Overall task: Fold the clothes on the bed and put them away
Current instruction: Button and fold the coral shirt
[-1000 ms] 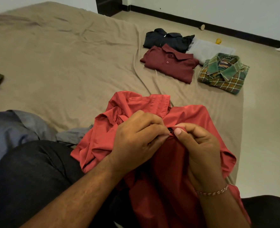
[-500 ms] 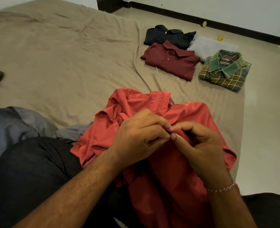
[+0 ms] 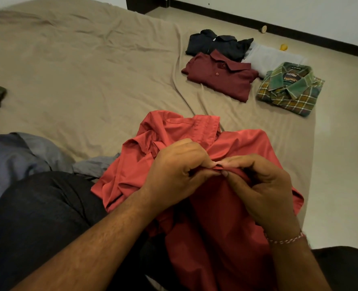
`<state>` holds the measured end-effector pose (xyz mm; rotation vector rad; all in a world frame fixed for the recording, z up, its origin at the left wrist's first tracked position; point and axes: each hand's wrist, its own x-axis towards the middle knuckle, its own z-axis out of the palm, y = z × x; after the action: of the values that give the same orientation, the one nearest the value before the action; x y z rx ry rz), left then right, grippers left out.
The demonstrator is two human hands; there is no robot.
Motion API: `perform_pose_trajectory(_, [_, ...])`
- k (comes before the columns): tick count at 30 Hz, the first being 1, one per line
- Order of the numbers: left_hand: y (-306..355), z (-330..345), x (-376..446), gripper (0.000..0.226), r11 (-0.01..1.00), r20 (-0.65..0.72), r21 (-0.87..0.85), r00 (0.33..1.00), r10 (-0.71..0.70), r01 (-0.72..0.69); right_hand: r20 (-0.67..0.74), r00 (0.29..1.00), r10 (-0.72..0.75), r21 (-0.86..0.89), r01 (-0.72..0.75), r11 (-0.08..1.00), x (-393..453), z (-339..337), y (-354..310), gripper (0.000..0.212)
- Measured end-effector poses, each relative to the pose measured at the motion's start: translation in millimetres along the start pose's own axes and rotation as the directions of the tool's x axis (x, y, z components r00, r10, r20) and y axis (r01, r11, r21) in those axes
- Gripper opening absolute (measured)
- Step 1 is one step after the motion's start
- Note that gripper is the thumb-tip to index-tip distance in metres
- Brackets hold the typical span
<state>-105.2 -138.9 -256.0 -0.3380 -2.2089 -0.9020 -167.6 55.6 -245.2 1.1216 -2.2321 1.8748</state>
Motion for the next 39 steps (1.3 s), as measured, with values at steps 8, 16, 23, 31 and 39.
perform_pose_trajectory(8, [0,0,-1,0.021,1.0,0.017,-0.018,1.0,-0.012,0.012,0.007,0.993,-0.122,-0.057,0.122,0.991,2,1,2,0.01])
perform_pose_trajectory(16, [2,-4,-2,0.012,0.999,0.046,0.024,0.998,-0.034,0.033,0.031,0.938,-0.344,-0.326,0.335,0.884,4,9,-3,0.012])
perform_pose_trajectory(23, [1,-14,0,0.011,0.99,0.151,0.136,0.988,0.013,-0.034,-0.026,0.998,0.064,-0.058,-0.065,0.996,-1,10,-4,0.026])
perform_pose_trajectory(31, [-42,-62,17,0.019,0.976,0.348,0.219,0.933,-0.09,0.013,0.057,0.931,0.361,0.162,-0.366,0.917,6,-12,5,0.016])
perform_pose_trajectory(39, [-62,-89,18,0.018,0.955,0.291,0.277,0.938,-0.19,0.107,0.155,0.897,0.415,0.133,-0.435,0.89,8,-24,-4,0.012])
